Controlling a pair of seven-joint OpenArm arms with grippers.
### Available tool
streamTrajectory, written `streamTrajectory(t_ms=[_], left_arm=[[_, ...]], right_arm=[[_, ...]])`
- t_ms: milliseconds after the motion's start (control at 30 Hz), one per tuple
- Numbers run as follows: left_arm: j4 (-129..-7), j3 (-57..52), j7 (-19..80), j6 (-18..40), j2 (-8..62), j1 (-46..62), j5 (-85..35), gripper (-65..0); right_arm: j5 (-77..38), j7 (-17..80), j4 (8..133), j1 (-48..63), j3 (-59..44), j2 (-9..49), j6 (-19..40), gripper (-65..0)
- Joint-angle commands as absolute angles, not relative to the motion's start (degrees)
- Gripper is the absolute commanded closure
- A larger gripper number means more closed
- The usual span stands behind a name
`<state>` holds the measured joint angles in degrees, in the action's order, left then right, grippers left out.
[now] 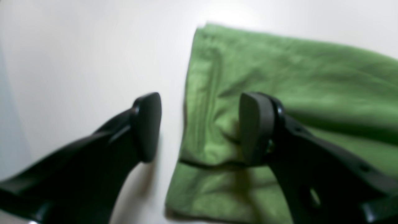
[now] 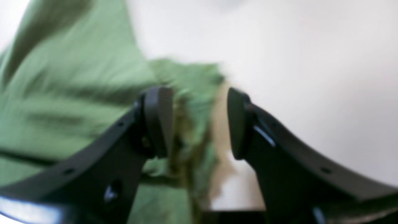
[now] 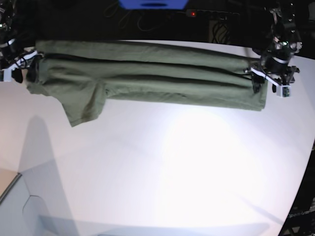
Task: Layout the t-shirt on the table in an organized manner, then fold the t-shirt properly
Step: 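Release the hem and move the right gripper to the sleeve flap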
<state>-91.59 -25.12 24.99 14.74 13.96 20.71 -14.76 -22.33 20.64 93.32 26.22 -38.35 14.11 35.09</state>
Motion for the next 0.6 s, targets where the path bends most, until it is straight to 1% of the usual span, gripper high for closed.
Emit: streamTrajectory(t_ms=[0, 100, 233, 333, 467, 567], left_arm=[[-92.97, -25.54, 23.69, 14.64, 14.64, 20.44, -15.16, -38.7], [-92.70, -25.54, 23.78, 14.64, 14.64, 20.26, -15.16, -38.6], [-91.56, -25.45, 23.78, 14.64, 14.64, 20.26, -15.16, -38.7], [-89.45, -25.36, 23.60, 14.64, 14.64, 20.09, -15.16, -38.7], [-88.31, -25.36, 23.60, 14.64, 14.64, 19.47, -15.16, -38.7], [-88.40, -25.45, 23.60, 14.64, 14.64, 19.65, -15.16, -38.6]], right_arm=[[-22.81, 20.09, 94.37, 25.01, -39.87, 13.93, 35.56, -29.4], [-22.81, 20.35, 94.11, 23.34, -42.77, 13.32, 35.56, -29.4], [-22.81, 20.44, 94.29, 23.08, -42.59, 13.76, 35.56, -29.4], [-22.73, 20.70, 94.20, 20.88, -38.90, 15.34, 35.56, -29.7], [-22.73, 26.51, 94.02, 16.57, -32.48, 17.10, 35.56, -35.2], [-22.73, 31.08, 94.02, 12.35, -27.82, 17.71, 35.56, -37.0]])
